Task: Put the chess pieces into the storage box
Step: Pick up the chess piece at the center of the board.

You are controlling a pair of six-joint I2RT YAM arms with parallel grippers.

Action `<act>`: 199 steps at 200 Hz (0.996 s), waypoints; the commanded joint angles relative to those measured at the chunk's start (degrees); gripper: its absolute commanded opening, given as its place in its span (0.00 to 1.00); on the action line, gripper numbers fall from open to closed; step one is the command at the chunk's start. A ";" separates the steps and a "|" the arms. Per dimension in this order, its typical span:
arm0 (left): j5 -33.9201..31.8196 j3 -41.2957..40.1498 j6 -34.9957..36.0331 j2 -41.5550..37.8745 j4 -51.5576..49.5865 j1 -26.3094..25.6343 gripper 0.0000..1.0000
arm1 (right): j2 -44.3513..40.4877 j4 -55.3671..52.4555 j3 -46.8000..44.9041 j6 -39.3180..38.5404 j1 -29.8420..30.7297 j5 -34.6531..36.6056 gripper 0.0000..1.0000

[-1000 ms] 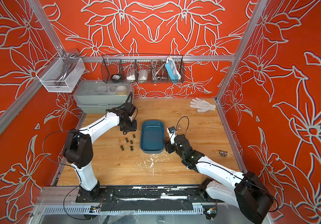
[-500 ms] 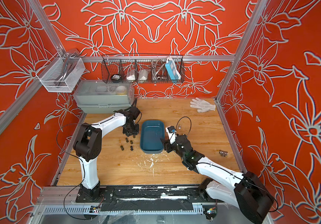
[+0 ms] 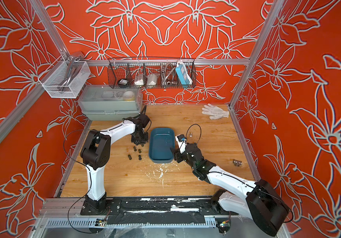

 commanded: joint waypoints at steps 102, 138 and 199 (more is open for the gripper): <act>-1.09 -1.06 0.16 2.29 0.93 -0.13 0.26 | 0.58 0.16 1.35 0.11 0.21 -0.12 0.65; -1.19 -1.50 0.11 2.37 1.11 -0.13 0.24 | 0.69 0.16 1.38 0.21 0.21 0.23 0.65; -1.52 -2.43 -0.18 1.20 1.30 -0.13 0.18 | 1.19 -0.02 1.63 0.56 0.25 0.54 0.65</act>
